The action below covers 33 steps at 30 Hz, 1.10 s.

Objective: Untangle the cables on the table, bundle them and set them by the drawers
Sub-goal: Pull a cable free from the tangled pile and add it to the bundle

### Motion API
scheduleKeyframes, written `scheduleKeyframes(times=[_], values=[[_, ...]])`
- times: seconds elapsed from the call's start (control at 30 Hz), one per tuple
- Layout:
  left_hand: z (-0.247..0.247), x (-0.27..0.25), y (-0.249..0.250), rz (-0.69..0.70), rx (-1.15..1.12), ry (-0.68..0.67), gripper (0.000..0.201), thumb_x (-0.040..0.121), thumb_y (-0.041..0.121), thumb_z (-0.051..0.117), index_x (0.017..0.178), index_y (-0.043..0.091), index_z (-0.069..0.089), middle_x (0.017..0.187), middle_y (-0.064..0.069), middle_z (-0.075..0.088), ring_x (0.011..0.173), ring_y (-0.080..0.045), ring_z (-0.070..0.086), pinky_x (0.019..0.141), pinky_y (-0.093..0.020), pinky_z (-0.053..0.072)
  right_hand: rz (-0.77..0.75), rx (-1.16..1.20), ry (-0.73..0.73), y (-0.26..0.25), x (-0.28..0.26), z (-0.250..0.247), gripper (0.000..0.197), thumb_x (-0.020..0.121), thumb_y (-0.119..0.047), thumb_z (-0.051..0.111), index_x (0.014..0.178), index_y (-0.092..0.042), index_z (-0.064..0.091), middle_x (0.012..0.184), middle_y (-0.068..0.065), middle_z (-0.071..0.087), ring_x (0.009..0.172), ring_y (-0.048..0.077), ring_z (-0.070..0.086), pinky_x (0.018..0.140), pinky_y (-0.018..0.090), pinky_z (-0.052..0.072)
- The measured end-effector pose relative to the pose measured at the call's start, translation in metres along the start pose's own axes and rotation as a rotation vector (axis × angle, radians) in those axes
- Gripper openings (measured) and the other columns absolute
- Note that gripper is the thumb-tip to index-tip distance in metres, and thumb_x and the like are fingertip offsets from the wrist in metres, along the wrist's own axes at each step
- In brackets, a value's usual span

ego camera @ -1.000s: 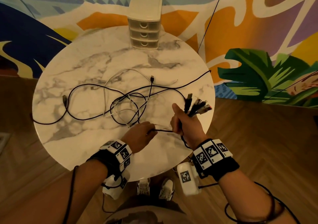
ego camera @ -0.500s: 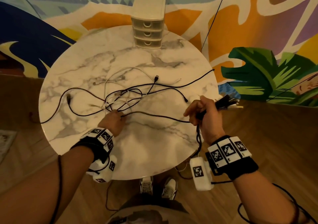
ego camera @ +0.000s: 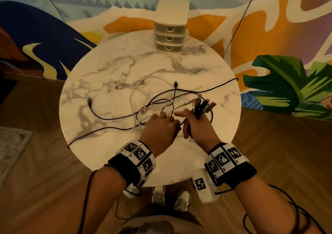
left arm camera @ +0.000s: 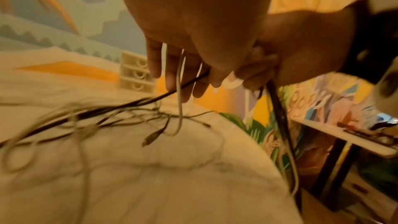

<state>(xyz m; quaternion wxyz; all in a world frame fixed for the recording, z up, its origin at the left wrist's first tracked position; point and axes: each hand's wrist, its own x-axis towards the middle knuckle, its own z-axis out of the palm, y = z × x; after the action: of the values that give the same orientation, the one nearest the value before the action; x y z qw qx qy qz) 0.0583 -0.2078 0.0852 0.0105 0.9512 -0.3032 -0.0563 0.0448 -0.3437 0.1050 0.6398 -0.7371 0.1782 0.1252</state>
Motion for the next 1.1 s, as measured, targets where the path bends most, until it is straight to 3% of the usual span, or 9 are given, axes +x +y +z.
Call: scheduleKeyframes(times=[0.27,0.47,0.57,0.77,0.83,0.9,0.93,1.0,1.1], values=[[0.047,-0.013,-0.095,-0.321,-0.002,-0.128,0.031,0.088,0.011,0.046,0.119,0.011,0.054,0.134,-0.013,0.045,0.117,-0.037,0.043,0.091,-0.044,0.038,-0.129,0.314,0.163,-0.002,0.000,-0.033,0.047,0.100,-0.027,0.035,0.076,-0.004,0.068,0.050,0.014,0.056,0.039,0.012,0.024,0.037,0.018,0.019],[0.052,-0.025,-0.114,-0.495,0.008,-0.452,0.047,0.088,0.021,0.042,0.135,0.022,0.039,0.142,-0.003,0.039,0.126,-0.036,0.042,0.107,-0.053,0.026,-0.153,0.418,0.321,-0.006,-0.001,-0.045,0.050,0.099,-0.028,0.036,0.061,-0.007,0.061,0.042,0.008,0.054,0.040,0.015,0.033,0.038,0.017,0.022],[0.030,-0.014,-0.103,-0.480,-0.098,-0.414,0.042,0.092,0.030,0.044,0.133,0.021,0.044,0.137,-0.004,0.045,0.119,-0.033,0.050,0.098,-0.044,0.042,-0.154,0.414,0.321,-0.005,0.001,-0.041,0.049,0.099,-0.027,0.035,0.062,-0.006,0.059,0.041,0.007,0.052,0.042,0.017,0.036,0.038,0.018,0.024],[-0.010,0.002,-0.067,-0.238,-0.230,-0.109,0.048,0.092,0.036,0.051,0.137,0.023,0.043,0.133,-0.003,0.054,0.118,-0.026,0.052,0.095,-0.035,0.043,-0.147,0.415,0.301,-0.006,0.004,-0.040,0.048,0.098,-0.027,0.035,0.060,-0.008,0.059,0.043,0.006,0.051,0.044,0.017,0.040,0.041,0.019,0.025],[0.001,0.008,-0.052,-0.291,-0.492,-0.245,0.046,0.089,0.036,0.056,0.132,0.024,0.045,0.123,-0.002,0.058,0.098,-0.023,0.062,0.080,-0.033,0.051,-0.141,0.423,0.287,-0.008,0.003,-0.039,0.048,0.097,-0.026,0.034,0.059,-0.009,0.059,0.043,0.006,0.051,0.042,0.015,0.041,0.041,0.019,0.025],[0.025,0.008,-0.047,-0.451,-0.802,-0.390,0.021,0.092,0.029,0.054,0.109,0.016,0.055,0.099,-0.005,0.061,0.064,-0.021,0.062,0.054,-0.030,0.052,-0.140,0.448,0.291,-0.012,0.002,-0.042,0.049,0.097,-0.024,0.035,0.056,-0.010,0.060,0.042,0.006,0.051,0.041,0.015,0.040,0.043,0.020,0.024],[0.037,0.005,-0.053,-0.541,-0.880,-0.383,0.013,0.093,0.024,0.052,0.094,0.013,0.057,0.089,-0.008,0.061,0.056,-0.020,0.059,0.049,-0.028,0.050,-0.149,0.466,0.304,-0.013,0.001,-0.045,0.050,0.097,-0.024,0.035,0.055,-0.011,0.060,0.041,0.006,0.050,0.041,0.016,0.039,0.044,0.021,0.022],[0.048,-0.001,-0.077,-0.660,-0.866,-0.291,0.019,0.094,0.020,0.049,0.079,0.013,0.059,0.080,-0.013,0.062,0.054,-0.022,0.058,0.049,-0.027,0.048,-0.175,0.500,0.348,-0.015,0.001,-0.056,0.051,0.098,-0.025,0.034,0.059,-0.010,0.062,0.040,0.004,0.050,0.039,0.014,0.037,0.044,0.021,0.021],[0.036,-0.004,-0.117,-0.725,-0.746,-0.038,0.025,0.096,0.026,0.047,0.087,0.009,0.063,0.087,-0.017,0.068,0.069,-0.031,0.066,0.057,-0.033,0.054,-0.187,0.504,0.356,-0.011,0.000,-0.068,0.053,0.102,-0.034,0.028,0.083,-0.006,0.069,0.040,0.001,0.051,0.035,0.008,0.033,0.041,0.019,0.019]])
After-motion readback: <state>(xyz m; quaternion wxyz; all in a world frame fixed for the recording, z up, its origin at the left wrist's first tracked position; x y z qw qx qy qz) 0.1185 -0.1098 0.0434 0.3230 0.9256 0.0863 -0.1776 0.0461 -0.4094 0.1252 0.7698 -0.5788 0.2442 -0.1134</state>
